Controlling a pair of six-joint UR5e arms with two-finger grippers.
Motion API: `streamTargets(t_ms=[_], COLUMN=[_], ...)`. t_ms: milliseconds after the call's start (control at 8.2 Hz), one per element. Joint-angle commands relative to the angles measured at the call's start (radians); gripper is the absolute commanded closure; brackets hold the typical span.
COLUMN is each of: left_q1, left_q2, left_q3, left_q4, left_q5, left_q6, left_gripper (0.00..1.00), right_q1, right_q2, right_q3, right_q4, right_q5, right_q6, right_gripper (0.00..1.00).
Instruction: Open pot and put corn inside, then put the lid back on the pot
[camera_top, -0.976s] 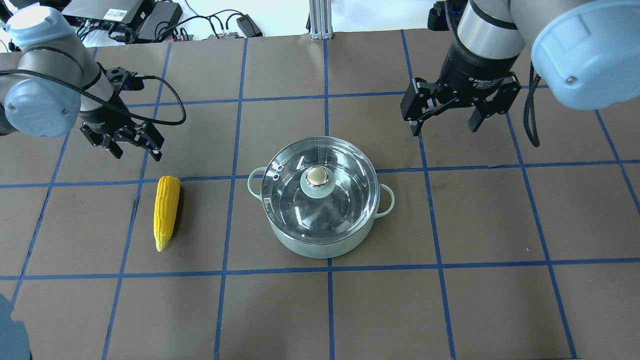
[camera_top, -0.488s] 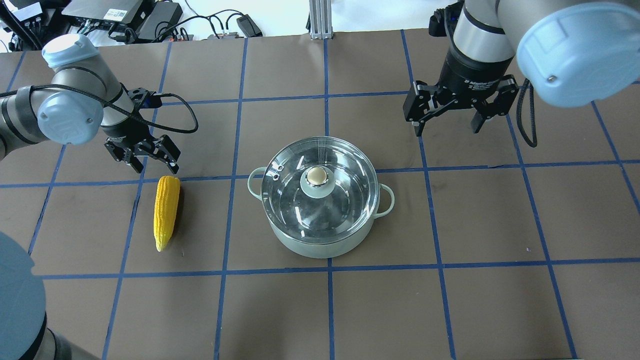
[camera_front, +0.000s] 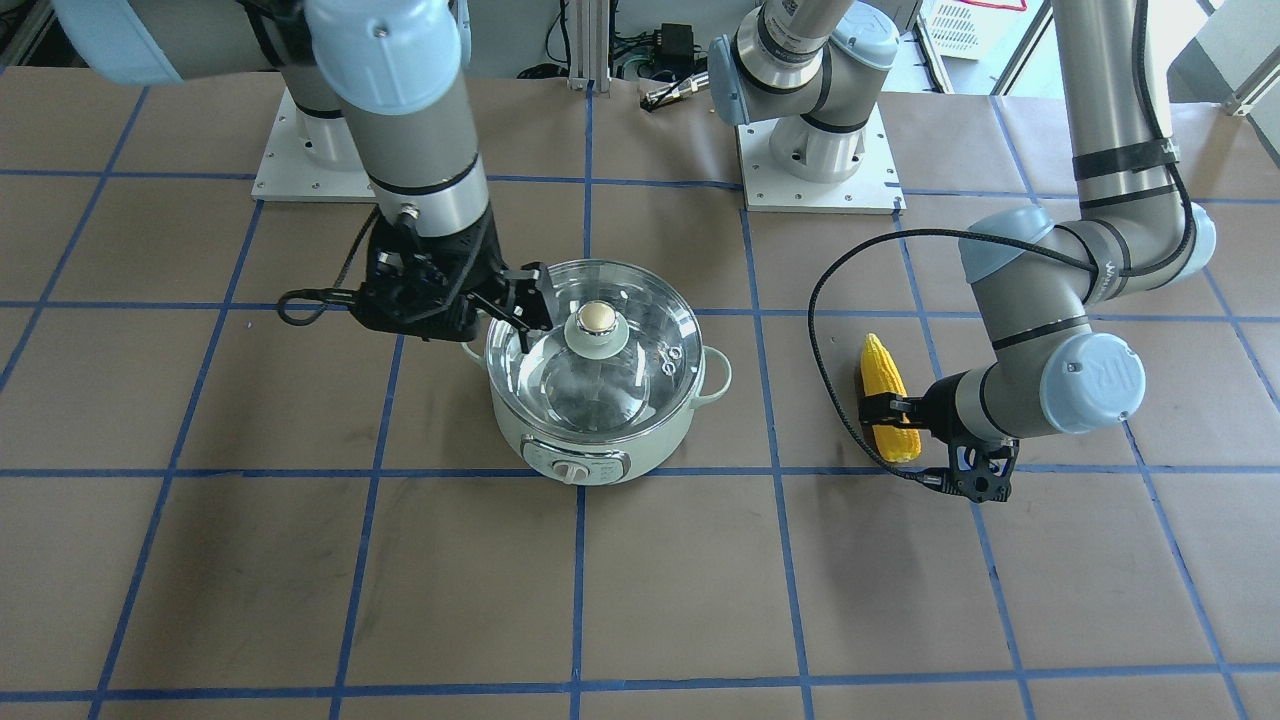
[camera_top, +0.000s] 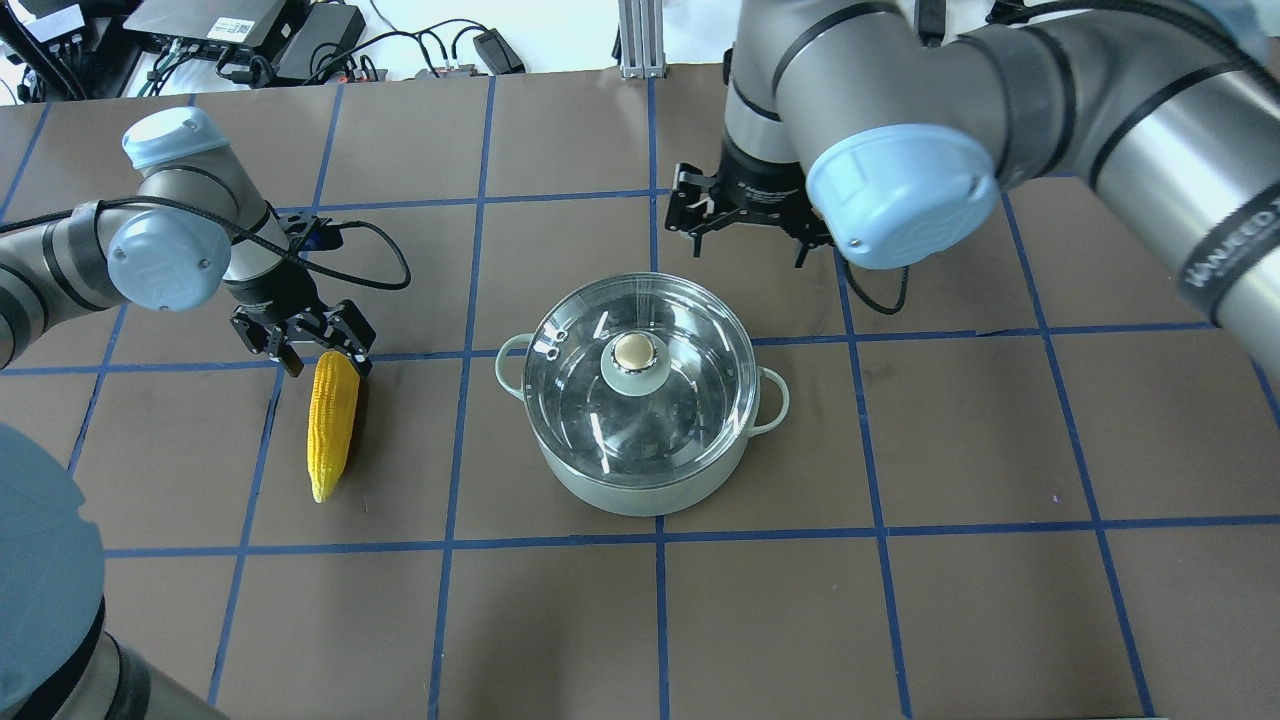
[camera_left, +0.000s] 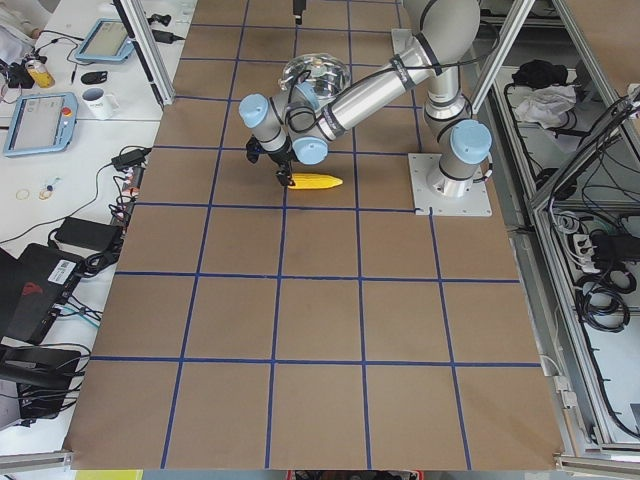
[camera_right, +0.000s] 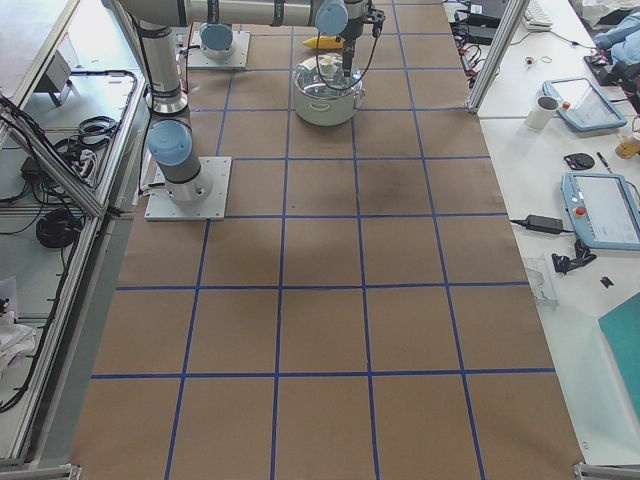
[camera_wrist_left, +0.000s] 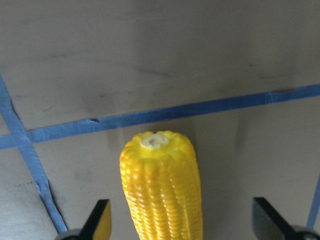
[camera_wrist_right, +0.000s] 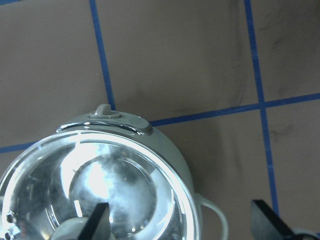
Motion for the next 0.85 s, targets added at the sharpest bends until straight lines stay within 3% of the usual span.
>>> streamTargets(t_ms=[0,732], left_q1=[0.000,0.000], left_q2=[-0.005,-0.034], left_q3=[-0.027,-0.043], left_q4=[0.002,0.005], left_q5=[0.003,0.001], left_q6=[0.005,-0.077], left_gripper=[0.00,0.00], right_q1=[0.119,0.179], right_q2=[0.081,0.101], right_q3=[-0.003,0.019], right_q4=[-0.112,-0.092], right_q5=[-0.002,0.025], right_q6=[0.148,0.243], right_gripper=[0.00,0.00])
